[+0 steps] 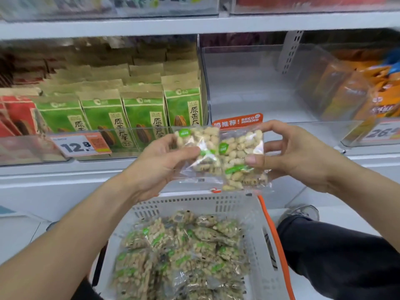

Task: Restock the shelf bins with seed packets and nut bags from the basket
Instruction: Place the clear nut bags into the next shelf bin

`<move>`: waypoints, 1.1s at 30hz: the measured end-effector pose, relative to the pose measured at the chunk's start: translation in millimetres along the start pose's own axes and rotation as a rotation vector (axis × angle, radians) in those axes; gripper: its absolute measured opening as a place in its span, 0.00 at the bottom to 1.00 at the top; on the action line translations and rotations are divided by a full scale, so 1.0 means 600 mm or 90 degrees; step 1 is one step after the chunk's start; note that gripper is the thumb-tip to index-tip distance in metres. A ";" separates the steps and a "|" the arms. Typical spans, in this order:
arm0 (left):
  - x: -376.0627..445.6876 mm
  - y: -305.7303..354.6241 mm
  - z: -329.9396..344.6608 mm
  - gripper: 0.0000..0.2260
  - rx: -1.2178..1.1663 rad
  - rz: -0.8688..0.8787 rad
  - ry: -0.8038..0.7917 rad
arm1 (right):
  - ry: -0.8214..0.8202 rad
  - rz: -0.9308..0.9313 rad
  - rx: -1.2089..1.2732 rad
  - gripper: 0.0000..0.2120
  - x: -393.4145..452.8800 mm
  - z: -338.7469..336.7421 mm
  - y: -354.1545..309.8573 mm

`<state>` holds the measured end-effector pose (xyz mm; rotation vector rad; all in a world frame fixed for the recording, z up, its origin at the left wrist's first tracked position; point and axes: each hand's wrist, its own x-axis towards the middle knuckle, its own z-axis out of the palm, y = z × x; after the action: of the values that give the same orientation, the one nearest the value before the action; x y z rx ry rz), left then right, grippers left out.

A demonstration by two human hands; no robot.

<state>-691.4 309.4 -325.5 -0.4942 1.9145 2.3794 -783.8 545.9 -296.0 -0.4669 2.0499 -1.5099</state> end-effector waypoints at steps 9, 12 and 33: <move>0.026 -0.029 -0.007 0.13 0.089 0.111 0.050 | 0.088 -0.203 -0.123 0.17 0.017 -0.009 -0.011; 0.029 -0.030 0.004 0.10 0.074 0.133 0.064 | 0.098 -0.203 0.010 0.18 0.019 -0.023 -0.012; -0.040 -0.028 0.071 0.19 0.179 0.245 -0.040 | -0.230 -0.050 0.004 0.28 0.010 0.014 -0.011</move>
<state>-673.8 358.0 -327.0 -0.0334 2.4461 2.2231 -783.9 534.2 -293.1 -0.7654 1.7625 -1.3602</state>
